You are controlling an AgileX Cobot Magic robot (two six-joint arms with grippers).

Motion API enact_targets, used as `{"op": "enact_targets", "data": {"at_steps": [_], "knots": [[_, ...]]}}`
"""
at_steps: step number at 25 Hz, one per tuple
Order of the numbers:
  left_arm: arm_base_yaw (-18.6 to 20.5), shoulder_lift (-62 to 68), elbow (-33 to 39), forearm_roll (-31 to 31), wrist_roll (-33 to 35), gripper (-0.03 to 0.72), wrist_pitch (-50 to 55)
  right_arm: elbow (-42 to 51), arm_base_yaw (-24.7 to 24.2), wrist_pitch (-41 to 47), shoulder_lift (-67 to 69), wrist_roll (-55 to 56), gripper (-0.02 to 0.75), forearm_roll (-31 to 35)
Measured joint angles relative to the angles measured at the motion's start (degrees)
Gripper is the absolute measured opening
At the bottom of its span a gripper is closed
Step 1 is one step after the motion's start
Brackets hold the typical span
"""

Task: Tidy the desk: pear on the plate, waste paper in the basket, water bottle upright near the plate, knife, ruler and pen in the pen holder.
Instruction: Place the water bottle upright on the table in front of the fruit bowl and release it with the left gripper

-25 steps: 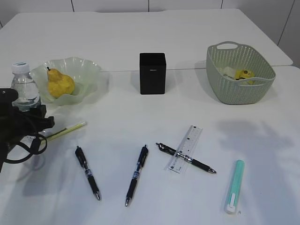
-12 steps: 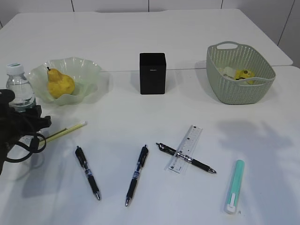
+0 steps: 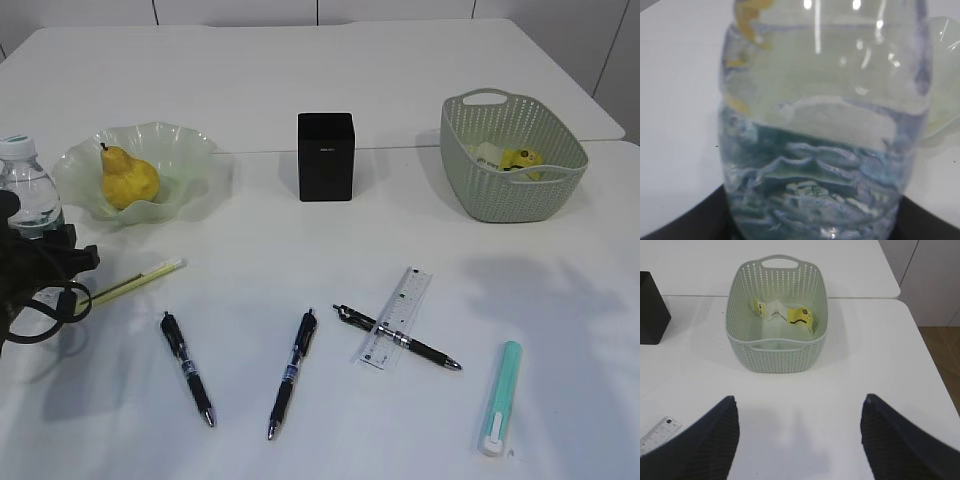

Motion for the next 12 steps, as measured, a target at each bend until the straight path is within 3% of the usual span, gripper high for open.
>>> {"op": "enact_targets", "data": {"at_steps": [12], "knots": [[0.8, 3.2, -0.6, 0.6, 0.0, 0.379, -4.7, 0.0, 0.0, -0.5, 0.0, 0.0, 0.586, 0.0]]}}
